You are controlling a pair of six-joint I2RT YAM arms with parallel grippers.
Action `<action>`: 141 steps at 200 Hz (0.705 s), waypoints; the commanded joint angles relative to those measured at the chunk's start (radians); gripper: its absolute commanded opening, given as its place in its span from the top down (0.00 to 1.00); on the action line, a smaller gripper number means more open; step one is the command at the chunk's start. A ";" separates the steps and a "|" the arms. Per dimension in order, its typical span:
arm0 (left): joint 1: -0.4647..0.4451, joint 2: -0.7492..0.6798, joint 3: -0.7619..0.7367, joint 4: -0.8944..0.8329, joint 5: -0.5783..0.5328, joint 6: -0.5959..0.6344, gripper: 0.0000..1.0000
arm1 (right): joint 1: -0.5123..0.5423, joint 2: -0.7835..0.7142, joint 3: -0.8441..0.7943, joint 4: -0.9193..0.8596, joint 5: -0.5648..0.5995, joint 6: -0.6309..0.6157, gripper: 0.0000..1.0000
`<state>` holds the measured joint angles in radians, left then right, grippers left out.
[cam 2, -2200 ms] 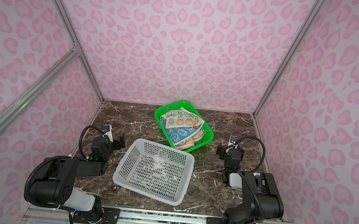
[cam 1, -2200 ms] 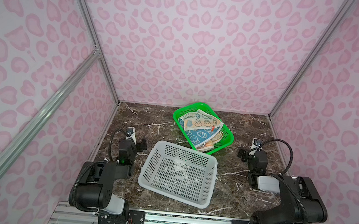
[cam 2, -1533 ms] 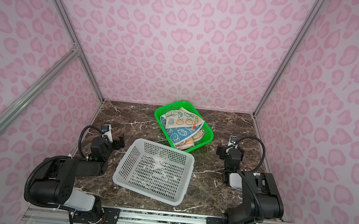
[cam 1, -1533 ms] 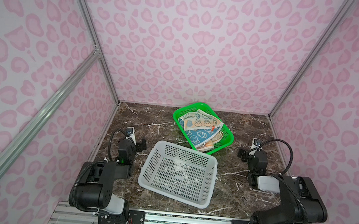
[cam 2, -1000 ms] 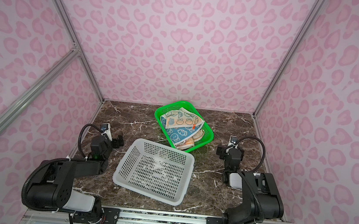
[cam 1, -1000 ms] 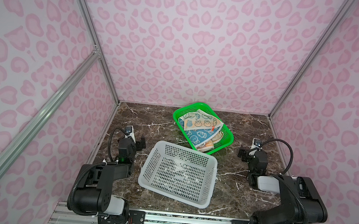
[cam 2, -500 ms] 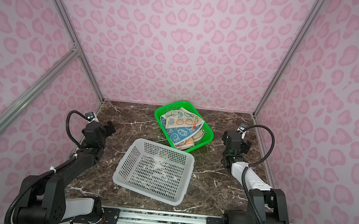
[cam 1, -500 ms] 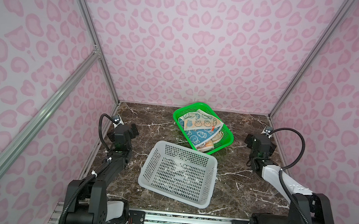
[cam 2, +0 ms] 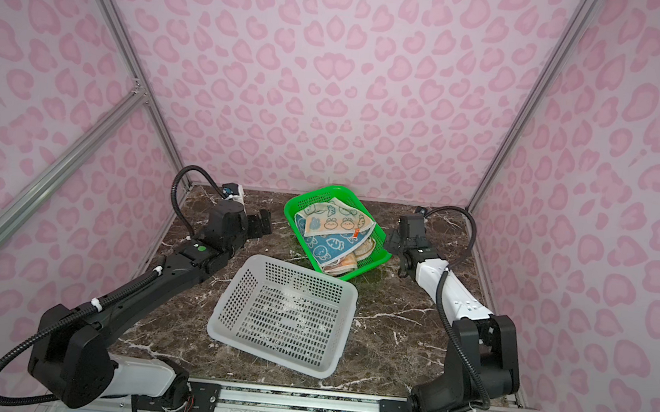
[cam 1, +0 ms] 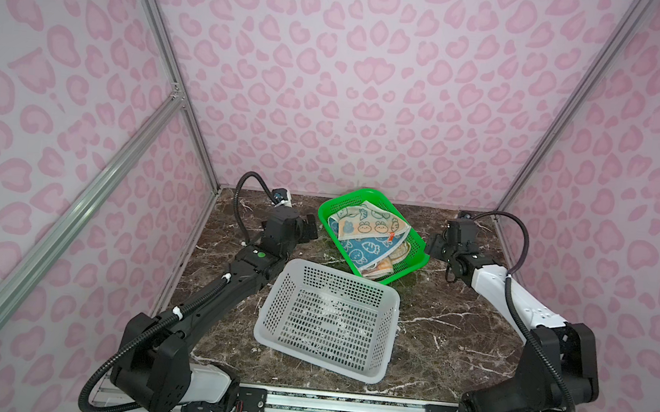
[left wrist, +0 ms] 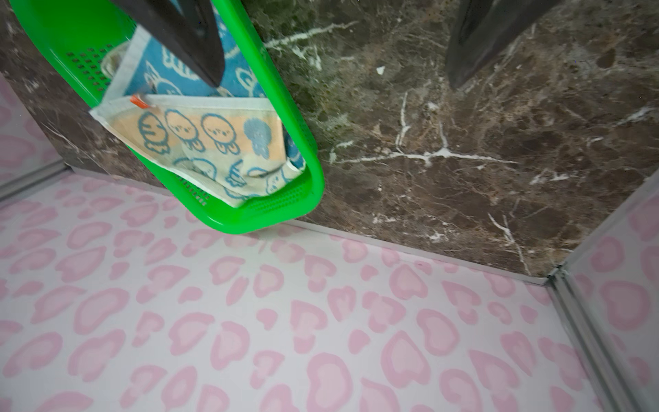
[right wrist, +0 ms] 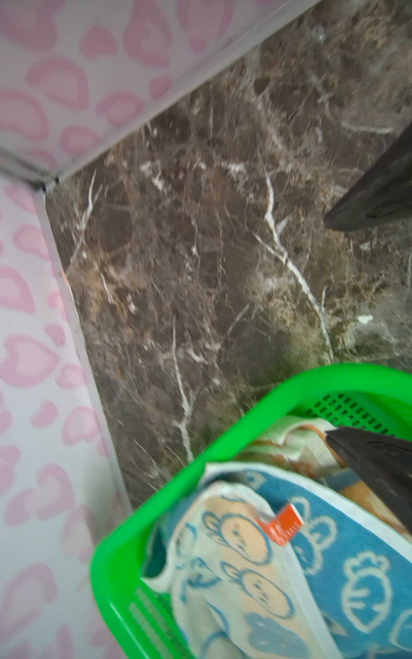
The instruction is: Fold and stack the towels
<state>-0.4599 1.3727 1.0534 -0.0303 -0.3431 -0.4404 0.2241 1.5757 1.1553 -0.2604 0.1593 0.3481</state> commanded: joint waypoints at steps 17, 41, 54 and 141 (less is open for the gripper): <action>-0.032 0.069 0.054 -0.066 0.020 -0.113 0.03 | 0.022 0.189 0.202 -0.142 -0.144 -0.202 0.14; -0.047 0.126 0.100 -0.089 0.032 -0.127 0.03 | 0.037 0.329 0.373 -0.215 -0.111 -0.265 0.17; -0.054 0.146 0.126 -0.105 0.042 -0.127 0.03 | 0.044 0.380 0.432 -0.221 -0.084 -0.283 0.19; -0.072 0.259 0.186 -0.131 0.113 -0.139 0.03 | 0.051 0.655 0.749 -0.379 -0.090 -0.372 0.49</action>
<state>-0.5289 1.6058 1.2194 -0.1413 -0.2581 -0.5598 0.2707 2.2047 1.8717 -0.5823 0.0593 0.0177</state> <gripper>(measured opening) 0.974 0.577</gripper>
